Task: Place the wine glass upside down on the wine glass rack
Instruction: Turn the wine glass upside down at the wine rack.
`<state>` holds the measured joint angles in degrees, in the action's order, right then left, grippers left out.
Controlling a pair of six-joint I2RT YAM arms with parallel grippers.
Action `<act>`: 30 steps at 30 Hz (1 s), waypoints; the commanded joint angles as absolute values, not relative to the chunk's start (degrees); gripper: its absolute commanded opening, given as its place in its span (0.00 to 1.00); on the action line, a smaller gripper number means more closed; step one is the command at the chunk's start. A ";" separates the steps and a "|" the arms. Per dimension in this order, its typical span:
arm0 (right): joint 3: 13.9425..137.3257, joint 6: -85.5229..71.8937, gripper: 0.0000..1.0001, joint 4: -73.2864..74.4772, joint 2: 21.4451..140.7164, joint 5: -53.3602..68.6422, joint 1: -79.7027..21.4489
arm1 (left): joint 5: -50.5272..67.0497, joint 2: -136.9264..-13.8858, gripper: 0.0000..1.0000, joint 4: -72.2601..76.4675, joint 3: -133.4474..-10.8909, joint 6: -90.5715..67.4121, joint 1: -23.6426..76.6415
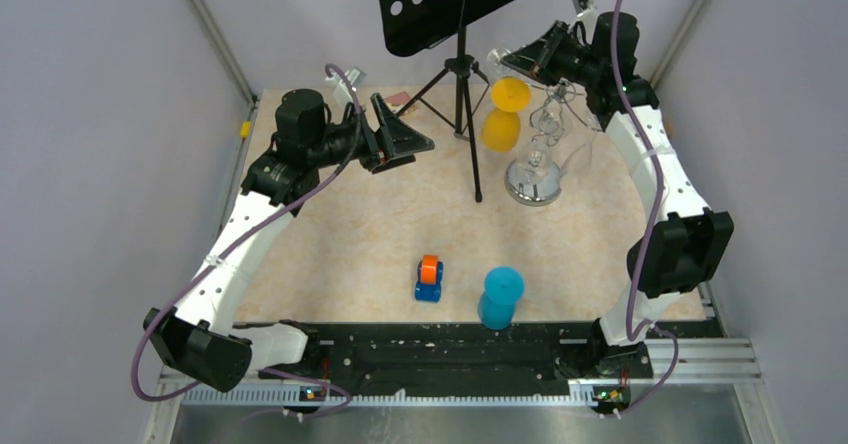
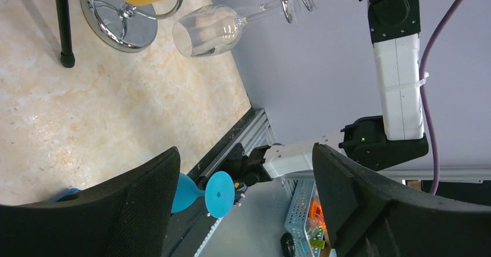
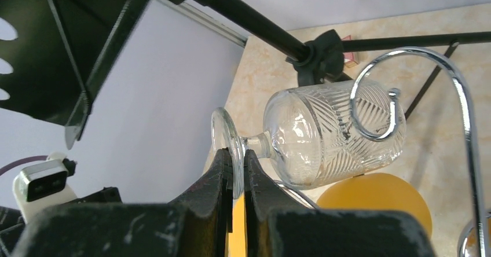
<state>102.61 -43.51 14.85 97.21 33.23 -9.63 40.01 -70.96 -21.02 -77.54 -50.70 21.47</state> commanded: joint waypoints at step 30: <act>101.87 -44.28 0.00 16.24 89.82 26.16 -5.42 | 39.89 -68.55 0.87 -18.71 -76.98 -51.00 21.23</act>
<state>100.01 -43.72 20.12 94.54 29.26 -7.27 39.97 -70.96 -21.02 -77.52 -50.94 21.47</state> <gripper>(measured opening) 0.044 0.870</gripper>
